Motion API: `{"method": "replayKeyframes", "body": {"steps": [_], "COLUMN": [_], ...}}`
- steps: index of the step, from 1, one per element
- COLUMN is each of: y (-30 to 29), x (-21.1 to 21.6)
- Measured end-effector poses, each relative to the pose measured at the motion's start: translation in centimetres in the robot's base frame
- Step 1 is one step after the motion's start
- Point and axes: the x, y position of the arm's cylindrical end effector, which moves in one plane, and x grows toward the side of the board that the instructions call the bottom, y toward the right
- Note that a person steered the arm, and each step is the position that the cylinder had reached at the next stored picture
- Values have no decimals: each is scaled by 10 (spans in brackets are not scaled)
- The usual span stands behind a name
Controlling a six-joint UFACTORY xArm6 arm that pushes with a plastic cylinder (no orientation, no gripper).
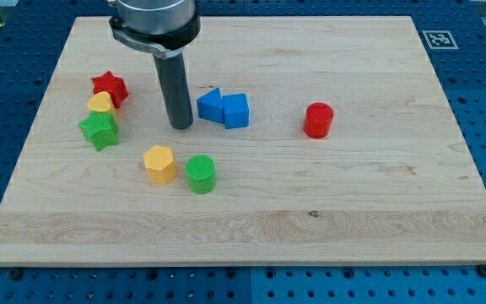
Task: Slightly touch the red star
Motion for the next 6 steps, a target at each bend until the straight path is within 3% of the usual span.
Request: {"method": "replayKeyframes", "body": {"steps": [4,5,6], "y": [-116,-159,-167], "x": [-122,-129,-129]}}
